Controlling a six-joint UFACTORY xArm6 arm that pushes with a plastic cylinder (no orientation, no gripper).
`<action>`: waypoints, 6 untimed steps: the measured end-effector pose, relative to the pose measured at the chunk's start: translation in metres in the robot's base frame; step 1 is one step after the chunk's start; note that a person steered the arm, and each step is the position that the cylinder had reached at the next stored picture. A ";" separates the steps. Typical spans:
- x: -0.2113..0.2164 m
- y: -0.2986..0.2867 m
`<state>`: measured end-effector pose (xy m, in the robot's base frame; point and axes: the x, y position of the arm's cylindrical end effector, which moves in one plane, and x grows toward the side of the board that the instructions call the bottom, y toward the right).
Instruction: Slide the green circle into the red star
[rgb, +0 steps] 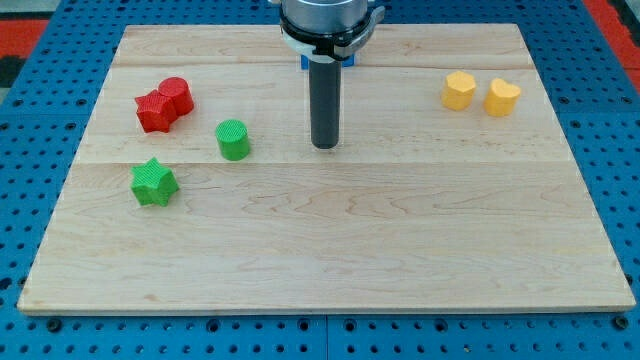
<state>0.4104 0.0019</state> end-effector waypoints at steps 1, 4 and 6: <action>0.000 -0.007; 0.009 -0.103; 0.008 -0.177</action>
